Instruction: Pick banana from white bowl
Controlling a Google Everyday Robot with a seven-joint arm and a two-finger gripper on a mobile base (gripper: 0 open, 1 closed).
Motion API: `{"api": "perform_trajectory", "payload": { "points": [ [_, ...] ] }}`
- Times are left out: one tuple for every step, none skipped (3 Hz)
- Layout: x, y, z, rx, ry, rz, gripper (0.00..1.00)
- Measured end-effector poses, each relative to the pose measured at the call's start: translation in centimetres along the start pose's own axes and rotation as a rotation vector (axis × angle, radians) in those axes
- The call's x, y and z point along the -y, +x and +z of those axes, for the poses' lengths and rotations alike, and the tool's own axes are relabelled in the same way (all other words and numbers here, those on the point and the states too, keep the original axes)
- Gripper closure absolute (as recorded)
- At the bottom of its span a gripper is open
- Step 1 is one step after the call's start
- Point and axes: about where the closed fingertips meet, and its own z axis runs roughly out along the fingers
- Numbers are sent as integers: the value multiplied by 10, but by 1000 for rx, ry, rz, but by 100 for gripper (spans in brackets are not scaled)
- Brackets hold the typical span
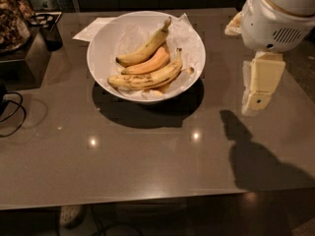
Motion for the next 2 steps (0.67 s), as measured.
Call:
{"api": "perform_trajectory", "payload": {
  "points": [
    [18, -21, 7, 18, 3, -40, 0],
    [35, -43, 14, 33, -5, -90, 0]
  ]
}}
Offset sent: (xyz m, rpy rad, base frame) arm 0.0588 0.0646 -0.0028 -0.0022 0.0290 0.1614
